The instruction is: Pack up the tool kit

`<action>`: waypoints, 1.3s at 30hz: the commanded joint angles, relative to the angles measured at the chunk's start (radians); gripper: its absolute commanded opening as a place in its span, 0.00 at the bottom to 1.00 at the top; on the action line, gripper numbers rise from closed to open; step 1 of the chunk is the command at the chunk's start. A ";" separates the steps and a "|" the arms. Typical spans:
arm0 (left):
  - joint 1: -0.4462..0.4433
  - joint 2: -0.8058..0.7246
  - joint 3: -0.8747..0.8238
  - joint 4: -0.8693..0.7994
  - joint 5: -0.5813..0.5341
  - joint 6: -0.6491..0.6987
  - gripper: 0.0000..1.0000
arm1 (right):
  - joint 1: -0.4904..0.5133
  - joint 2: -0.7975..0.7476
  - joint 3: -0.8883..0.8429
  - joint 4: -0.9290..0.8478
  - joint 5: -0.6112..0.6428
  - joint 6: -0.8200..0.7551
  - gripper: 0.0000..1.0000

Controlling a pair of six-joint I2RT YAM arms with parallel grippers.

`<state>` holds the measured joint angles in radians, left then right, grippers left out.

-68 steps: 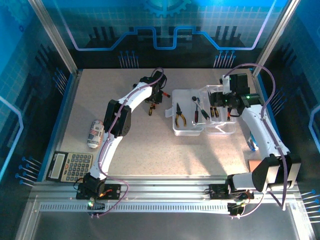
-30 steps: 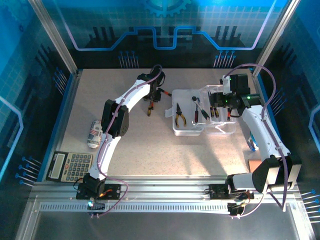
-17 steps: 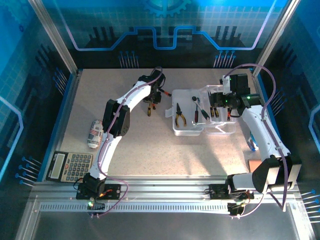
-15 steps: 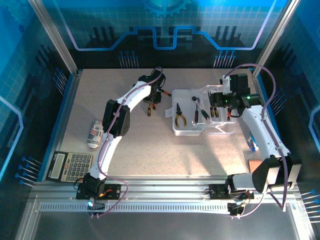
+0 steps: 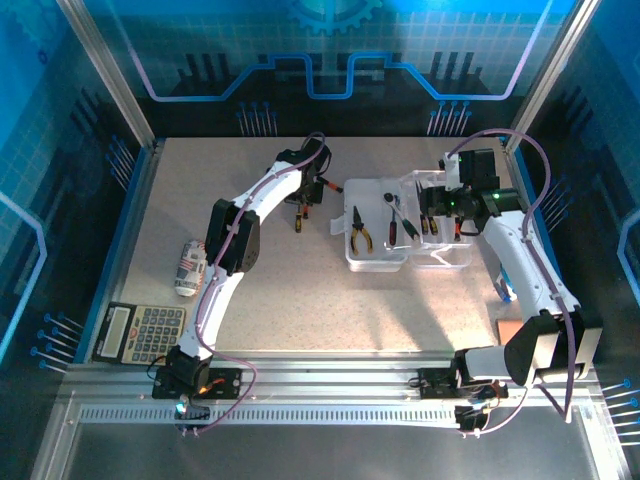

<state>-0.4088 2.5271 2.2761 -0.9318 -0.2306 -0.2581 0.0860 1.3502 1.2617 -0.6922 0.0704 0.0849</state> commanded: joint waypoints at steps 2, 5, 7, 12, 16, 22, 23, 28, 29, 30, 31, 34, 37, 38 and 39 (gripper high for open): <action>-0.002 -0.034 -0.019 -0.013 0.054 0.022 0.00 | 0.010 -0.020 0.005 -0.025 -0.022 -0.010 0.70; -0.002 -0.107 -0.034 -0.010 0.079 0.029 0.00 | 0.010 -0.030 0.011 -0.029 -0.036 -0.006 0.71; -0.002 -0.164 -0.052 -0.003 0.105 0.032 0.00 | 0.009 -0.038 0.015 -0.032 -0.048 -0.005 0.71; -0.002 -0.317 -0.138 0.058 0.190 0.026 0.00 | 0.004 -0.058 0.019 -0.034 -0.098 0.004 0.71; -0.001 -0.352 -0.165 0.066 0.154 0.044 0.00 | 0.003 -0.061 0.023 -0.029 -0.118 0.012 0.71; 0.005 -0.223 -0.104 0.034 0.123 0.048 0.27 | 0.002 -0.056 0.016 -0.024 -0.129 0.012 0.71; 0.006 -0.204 -0.099 0.042 0.129 0.043 0.32 | 0.003 -0.056 0.015 -0.024 -0.128 0.012 0.71; 0.006 -0.122 -0.051 0.048 0.109 0.028 0.47 | 0.001 -0.061 0.010 -0.026 -0.126 0.008 0.71; 0.005 -0.110 -0.043 0.049 0.100 0.028 0.48 | -0.002 -0.060 0.009 -0.026 -0.126 0.006 0.72; 0.006 -0.100 -0.044 0.060 0.088 0.028 0.48 | -0.002 -0.060 0.007 -0.026 -0.126 0.006 0.71; 0.007 -0.092 -0.044 0.067 0.079 0.028 0.48 | -0.004 -0.059 0.006 -0.026 -0.126 0.006 0.72; 0.009 -0.059 -0.040 0.080 0.051 0.025 0.47 | -0.007 -0.057 -0.004 -0.019 -0.132 0.006 0.72; 0.013 -0.028 -0.031 0.077 0.045 0.018 0.43 | -0.008 -0.056 -0.010 -0.017 -0.133 0.007 0.72; 0.015 -0.019 -0.031 0.075 0.043 0.016 0.42 | -0.009 -0.057 -0.010 -0.017 -0.134 0.006 0.72; 0.015 -0.013 -0.029 0.074 0.042 0.016 0.41 | -0.011 -0.057 -0.010 -0.017 -0.133 0.005 0.72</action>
<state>-0.4026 2.4844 2.2158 -0.8570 -0.1612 -0.2359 0.0841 1.3052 1.2621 -0.7063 -0.0395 0.0887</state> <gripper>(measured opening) 0.415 0.715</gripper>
